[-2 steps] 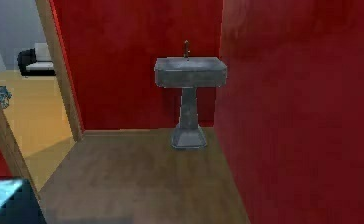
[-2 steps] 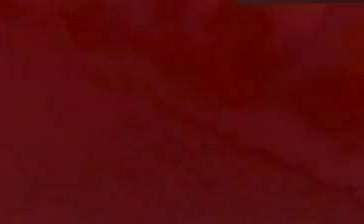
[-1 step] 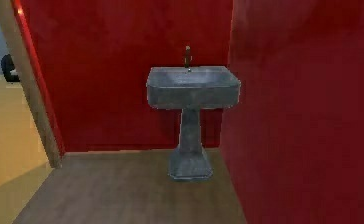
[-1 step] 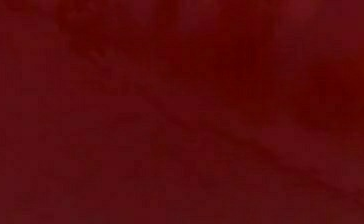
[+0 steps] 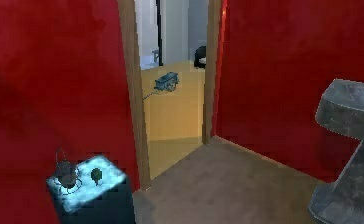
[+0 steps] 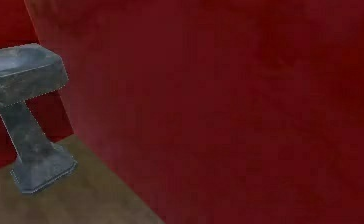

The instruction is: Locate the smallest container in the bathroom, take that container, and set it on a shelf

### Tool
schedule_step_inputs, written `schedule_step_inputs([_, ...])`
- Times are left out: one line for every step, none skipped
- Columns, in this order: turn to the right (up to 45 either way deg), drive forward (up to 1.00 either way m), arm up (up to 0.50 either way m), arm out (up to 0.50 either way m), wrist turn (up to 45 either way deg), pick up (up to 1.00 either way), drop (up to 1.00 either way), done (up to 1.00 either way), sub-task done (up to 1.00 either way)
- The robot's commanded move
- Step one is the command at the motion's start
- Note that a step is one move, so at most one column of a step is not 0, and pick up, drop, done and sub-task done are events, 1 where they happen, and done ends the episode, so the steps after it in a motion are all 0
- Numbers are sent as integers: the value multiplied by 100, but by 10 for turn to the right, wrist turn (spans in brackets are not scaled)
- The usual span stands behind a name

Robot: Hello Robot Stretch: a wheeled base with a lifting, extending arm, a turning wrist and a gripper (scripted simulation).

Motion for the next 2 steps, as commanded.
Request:
schedule_step_inputs([-270,0,0,0,0,0,0,0,0])
schedule_step_inputs([0,20,0,0,0,0,0,0,0])
